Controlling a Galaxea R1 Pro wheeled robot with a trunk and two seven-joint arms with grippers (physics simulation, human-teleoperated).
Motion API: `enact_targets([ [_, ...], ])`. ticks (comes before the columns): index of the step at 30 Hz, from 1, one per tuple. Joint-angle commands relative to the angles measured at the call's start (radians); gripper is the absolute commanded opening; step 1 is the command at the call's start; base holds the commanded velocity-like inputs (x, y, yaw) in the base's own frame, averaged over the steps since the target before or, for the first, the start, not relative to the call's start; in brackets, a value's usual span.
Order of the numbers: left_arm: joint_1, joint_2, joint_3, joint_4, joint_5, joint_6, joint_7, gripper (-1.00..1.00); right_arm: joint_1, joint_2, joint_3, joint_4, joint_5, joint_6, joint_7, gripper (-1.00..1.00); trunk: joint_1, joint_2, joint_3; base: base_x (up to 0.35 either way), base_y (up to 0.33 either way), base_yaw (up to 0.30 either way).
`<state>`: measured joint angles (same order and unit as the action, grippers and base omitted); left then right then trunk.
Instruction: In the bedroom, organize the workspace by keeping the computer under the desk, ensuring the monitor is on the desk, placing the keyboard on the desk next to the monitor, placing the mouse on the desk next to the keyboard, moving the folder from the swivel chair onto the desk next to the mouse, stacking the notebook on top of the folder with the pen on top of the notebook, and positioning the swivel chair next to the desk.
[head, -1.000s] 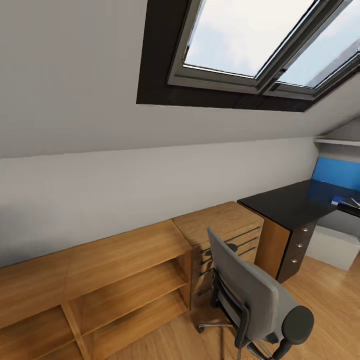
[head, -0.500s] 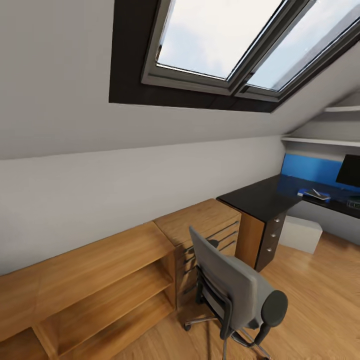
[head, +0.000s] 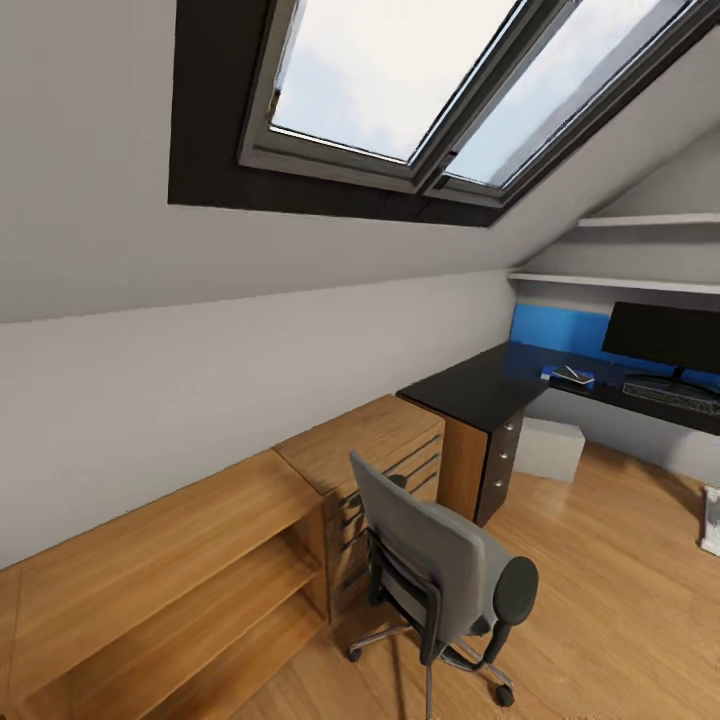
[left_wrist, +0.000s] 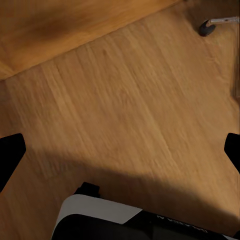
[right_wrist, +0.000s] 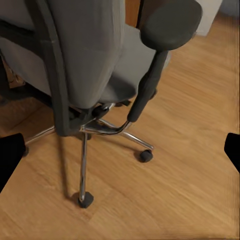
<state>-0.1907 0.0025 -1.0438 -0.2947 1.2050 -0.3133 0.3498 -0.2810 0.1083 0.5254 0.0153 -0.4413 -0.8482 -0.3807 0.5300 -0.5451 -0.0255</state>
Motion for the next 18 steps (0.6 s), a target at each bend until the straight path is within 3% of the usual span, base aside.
enact_targets([
  [1, -0.001, 0.001, -0.009, -0.001, 0.007, -0.008, 0.006, 1.00, -0.001, 0.001, 0.008, 0.002, -0.004, -0.002, -0.006, 1.00, 0.000, -0.002, -0.002, 0.019, 0.019, -0.297],
  [7, -0.001, 0.001, -0.009, -0.001, 0.008, -0.046, 0.007, 1.00, -0.001, 0.001, 0.008, 0.002, -0.004, -0.002, -0.006, 1.00, 0.000, -0.002, 0.001, 0.140, 0.122, -0.297],
  [18, -0.001, 0.001, -0.009, -0.001, 0.008, -0.052, 0.007, 1.00, -0.001, 0.001, 0.008, 0.003, -0.004, -0.002, -0.006, 1.00, 0.000, -0.002, 0.007, 0.233, 0.202, -0.297],
])
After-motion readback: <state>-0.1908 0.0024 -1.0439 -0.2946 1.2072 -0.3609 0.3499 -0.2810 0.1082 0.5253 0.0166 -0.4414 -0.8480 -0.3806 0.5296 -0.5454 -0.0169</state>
